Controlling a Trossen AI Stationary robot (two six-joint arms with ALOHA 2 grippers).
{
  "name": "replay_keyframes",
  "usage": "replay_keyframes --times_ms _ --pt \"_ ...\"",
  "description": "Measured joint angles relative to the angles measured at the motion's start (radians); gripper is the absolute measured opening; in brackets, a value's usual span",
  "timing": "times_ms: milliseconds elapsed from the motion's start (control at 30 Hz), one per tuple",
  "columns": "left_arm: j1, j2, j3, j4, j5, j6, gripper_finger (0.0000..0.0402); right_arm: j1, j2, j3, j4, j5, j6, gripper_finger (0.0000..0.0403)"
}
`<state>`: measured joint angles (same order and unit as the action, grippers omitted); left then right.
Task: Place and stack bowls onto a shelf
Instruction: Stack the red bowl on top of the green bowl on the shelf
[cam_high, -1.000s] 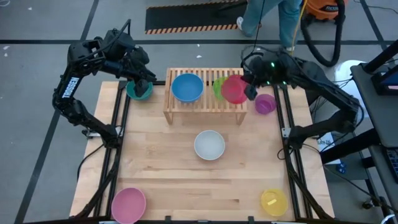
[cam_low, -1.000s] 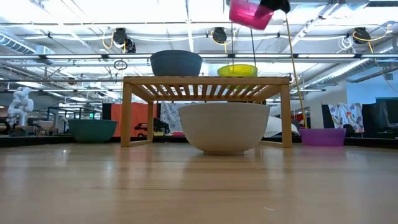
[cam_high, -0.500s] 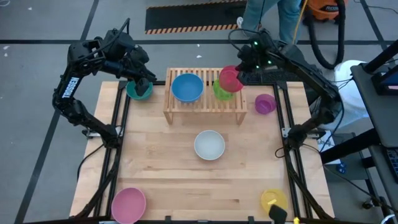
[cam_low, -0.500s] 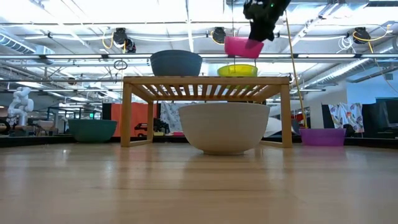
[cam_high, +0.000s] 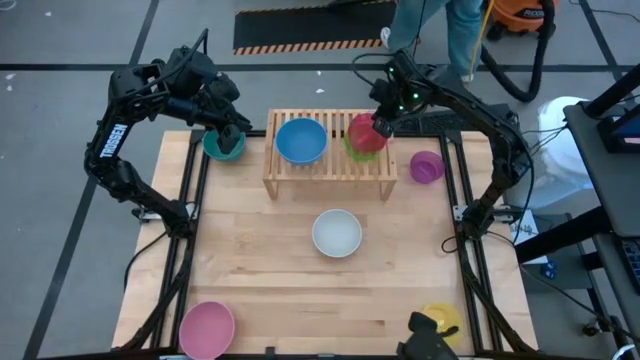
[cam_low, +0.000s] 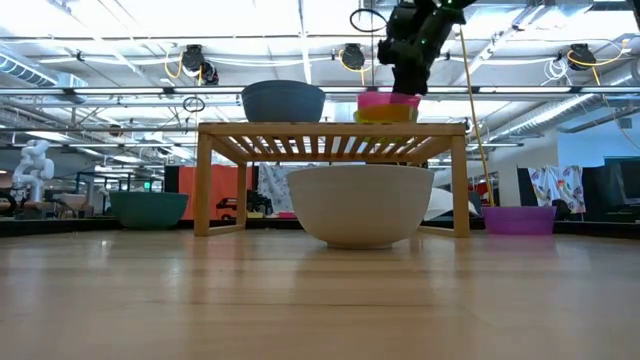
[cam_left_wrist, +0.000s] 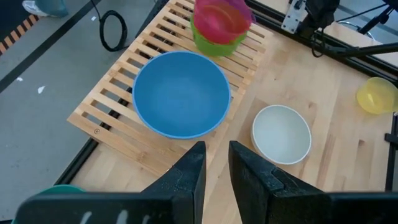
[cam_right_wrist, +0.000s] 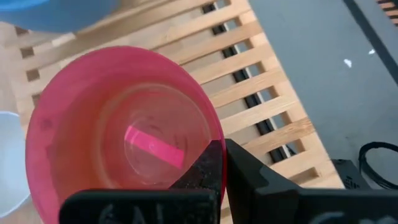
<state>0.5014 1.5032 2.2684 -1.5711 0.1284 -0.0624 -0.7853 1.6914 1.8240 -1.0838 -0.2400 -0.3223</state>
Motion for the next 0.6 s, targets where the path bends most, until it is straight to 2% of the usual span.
replay_keyframes --times_ms 267,600 --pt "0.0 0.0 0.0 0.0 0.0 0.0 0.0074 0.0 0.058 0.001 -0.012 -0.003 -0.048 0.0" --pt "0.0 0.0 0.0 0.0 0.0 0.001 0.0074 0.0 0.065 0.002 0.01 0.0 -0.1 0.0"
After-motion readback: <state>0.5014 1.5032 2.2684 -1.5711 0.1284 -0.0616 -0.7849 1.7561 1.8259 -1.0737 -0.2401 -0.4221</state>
